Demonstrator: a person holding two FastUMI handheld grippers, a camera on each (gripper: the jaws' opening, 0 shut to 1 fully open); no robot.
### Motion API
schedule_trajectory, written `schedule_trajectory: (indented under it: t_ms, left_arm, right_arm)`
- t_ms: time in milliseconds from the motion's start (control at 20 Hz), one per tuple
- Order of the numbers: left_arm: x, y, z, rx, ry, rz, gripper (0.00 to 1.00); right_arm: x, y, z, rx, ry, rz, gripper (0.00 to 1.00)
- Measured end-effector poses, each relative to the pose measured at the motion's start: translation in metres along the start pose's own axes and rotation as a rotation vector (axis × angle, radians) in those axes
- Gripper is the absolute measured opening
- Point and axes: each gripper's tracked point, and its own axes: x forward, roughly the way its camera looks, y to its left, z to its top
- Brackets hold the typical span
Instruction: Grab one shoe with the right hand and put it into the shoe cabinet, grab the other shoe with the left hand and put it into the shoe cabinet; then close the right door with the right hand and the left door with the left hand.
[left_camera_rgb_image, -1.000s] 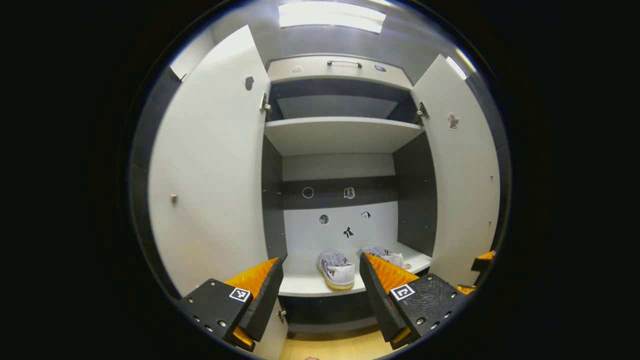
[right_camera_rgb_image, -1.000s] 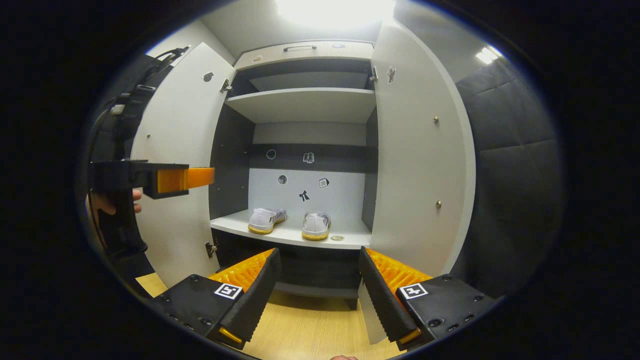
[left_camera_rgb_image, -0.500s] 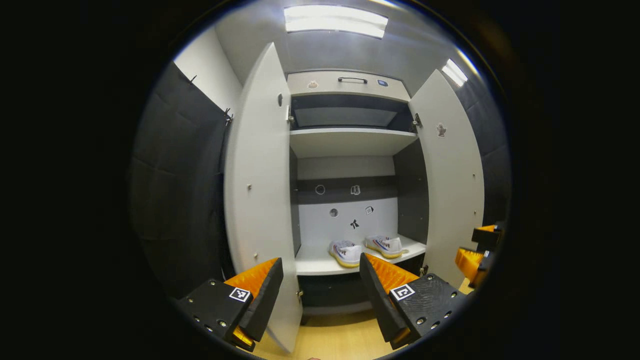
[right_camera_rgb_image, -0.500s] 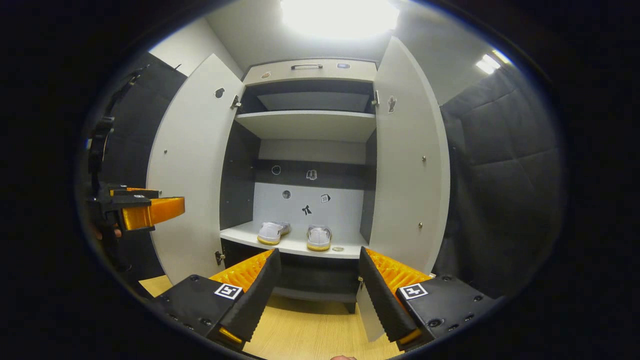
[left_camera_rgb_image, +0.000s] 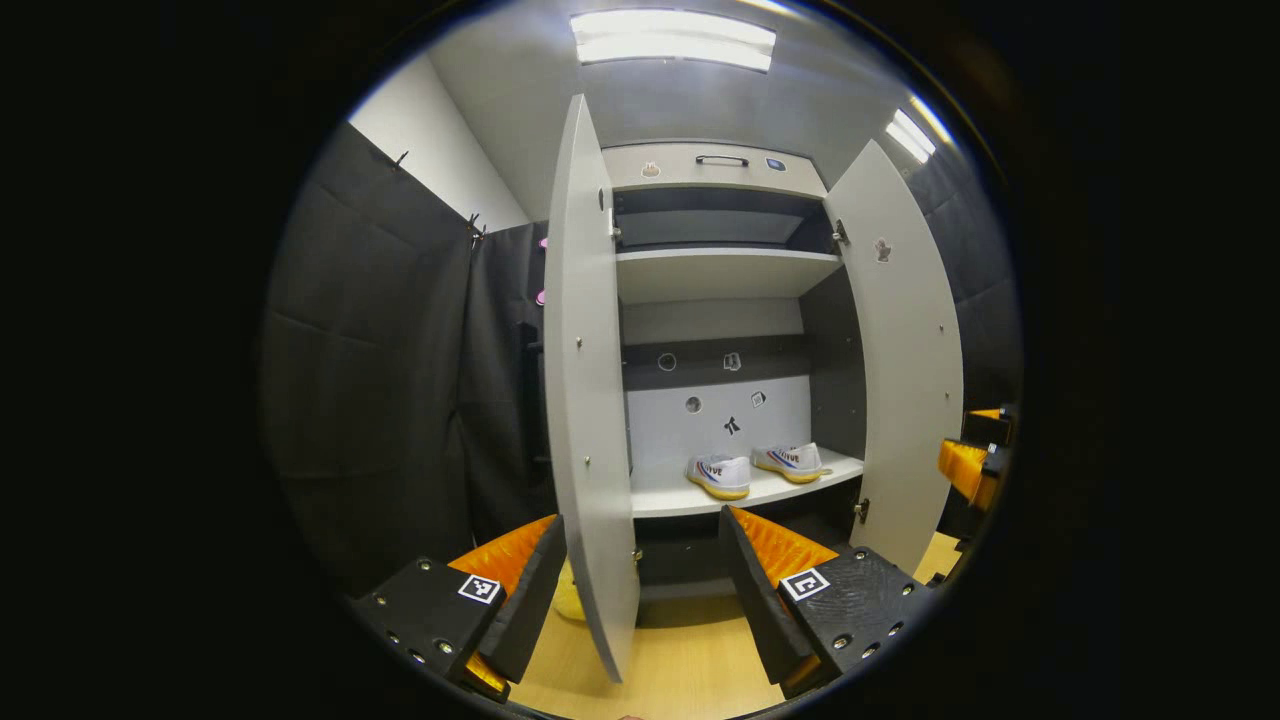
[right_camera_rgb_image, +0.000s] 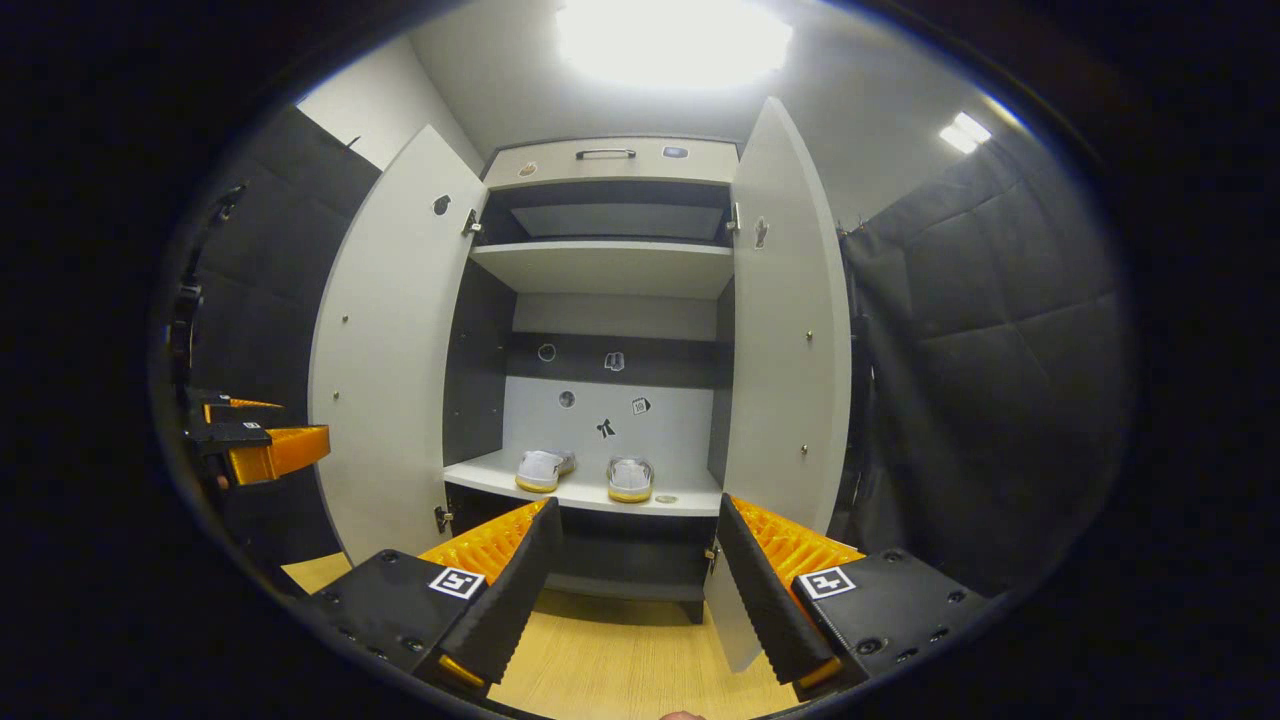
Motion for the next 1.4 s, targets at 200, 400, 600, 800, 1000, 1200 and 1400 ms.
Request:
schedule_trajectory:
  t_ms: [200, 400, 600, 800, 1000, 1200, 1400]
  left_arm:
    - [-0.009, 0.004, -0.001, -0.007, -0.005, 0.012, 0.82]
    - [-0.015, 0.004, 0.003, 0.005, -0.021, 0.015, 0.82]
    - [-0.019, 0.001, 0.004, 0.005, -0.025, 0.011, 0.82]
    - [-0.019, 0.0, 0.003, 0.007, -0.022, 0.008, 0.82]
    - [-0.021, -0.001, 0.002, 0.012, -0.02, 0.003, 0.82]
    - [-0.022, -0.002, 0.004, 0.008, -0.026, 0.002, 0.82]
    - [-0.02, -0.002, 0.003, 0.011, -0.024, 0.002, 0.82]
  right_arm:
    - [-0.001, 0.001, -0.001, 0.009, 0.002, 0.003, 0.98]
    - [-0.002, 0.003, 0.0, 0.014, 0.0, 0.007, 0.96]
    - [-0.003, 0.004, 0.001, 0.011, -0.002, 0.005, 0.98]
    - [-0.003, 0.001, 0.002, 0.012, -0.004, -0.005, 0.98]
    - [-0.005, 0.0, 0.004, 0.014, -0.007, -0.014, 0.98]
    - [-0.005, -0.002, 0.005, 0.014, -0.009, -0.021, 0.98]
    - [-0.005, -0.002, 0.005, 0.013, -0.006, -0.025, 0.98]
